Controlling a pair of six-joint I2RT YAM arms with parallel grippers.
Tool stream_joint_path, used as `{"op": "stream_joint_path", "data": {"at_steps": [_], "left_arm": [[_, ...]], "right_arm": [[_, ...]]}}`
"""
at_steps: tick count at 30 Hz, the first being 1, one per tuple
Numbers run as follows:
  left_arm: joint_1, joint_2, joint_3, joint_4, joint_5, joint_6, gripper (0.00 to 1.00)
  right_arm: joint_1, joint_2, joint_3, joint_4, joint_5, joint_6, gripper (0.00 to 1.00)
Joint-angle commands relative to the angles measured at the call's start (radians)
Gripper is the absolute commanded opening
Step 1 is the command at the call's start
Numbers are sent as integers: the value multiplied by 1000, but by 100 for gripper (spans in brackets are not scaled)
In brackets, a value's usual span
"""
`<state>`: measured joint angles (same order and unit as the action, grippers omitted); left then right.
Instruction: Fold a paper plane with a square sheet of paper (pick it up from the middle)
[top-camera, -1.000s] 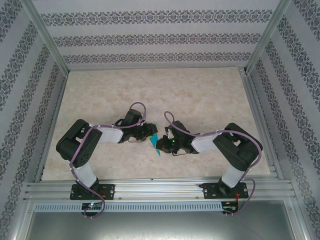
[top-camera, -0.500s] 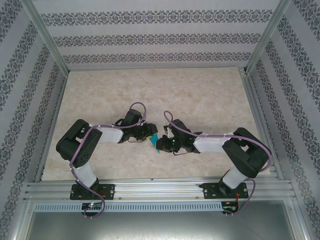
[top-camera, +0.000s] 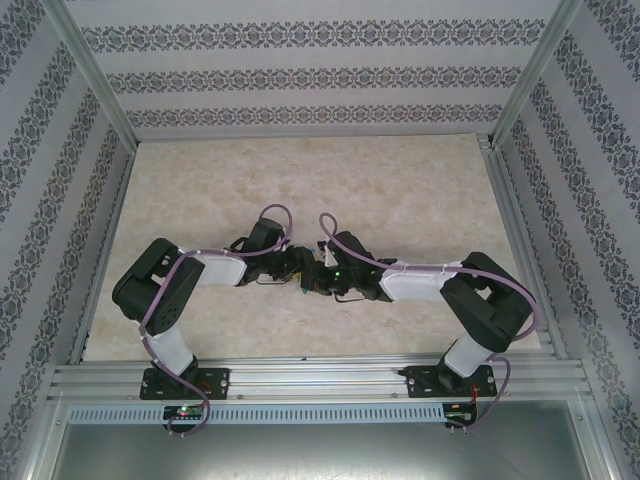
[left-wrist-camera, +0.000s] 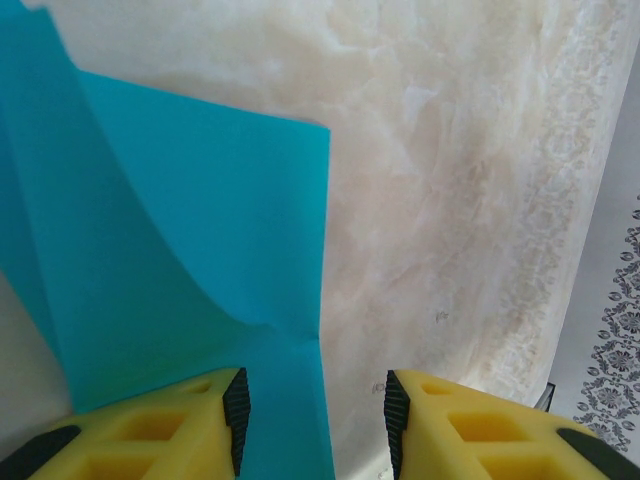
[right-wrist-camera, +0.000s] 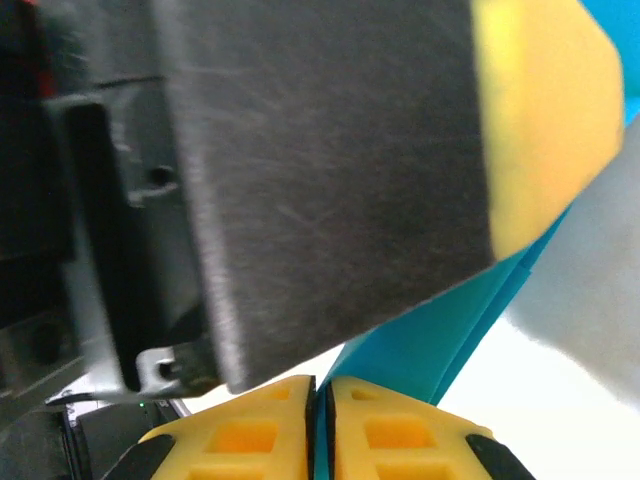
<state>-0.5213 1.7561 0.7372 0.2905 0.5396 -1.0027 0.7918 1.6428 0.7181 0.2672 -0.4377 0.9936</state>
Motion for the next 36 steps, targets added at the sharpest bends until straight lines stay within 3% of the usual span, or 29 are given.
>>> {"op": "stream_joint_path", "data": {"at_steps": [1,9,17,23,31,36], "left_arm": [[-18,82,-26,-44,-22,11,44],[-18,82,-23,-58,-27,18,44],[-17,84,-29,-53,-31,14,44],[-17,67,-45,-36,-43,0,44],[-18,58,-48,-36,-43,-2,44],[-17,55,-47,-39,-44,1,44]], "right_arm": [[8,40,-30,51,34,48,13],[11,104,-61,63,19,69,13],[6,26,-106,65,32,69,14],[17,-63,-109,38,102,82,13],[62,-8,-68,57,143,155,10],[60,-86,-160,29,237,177,14]]}}
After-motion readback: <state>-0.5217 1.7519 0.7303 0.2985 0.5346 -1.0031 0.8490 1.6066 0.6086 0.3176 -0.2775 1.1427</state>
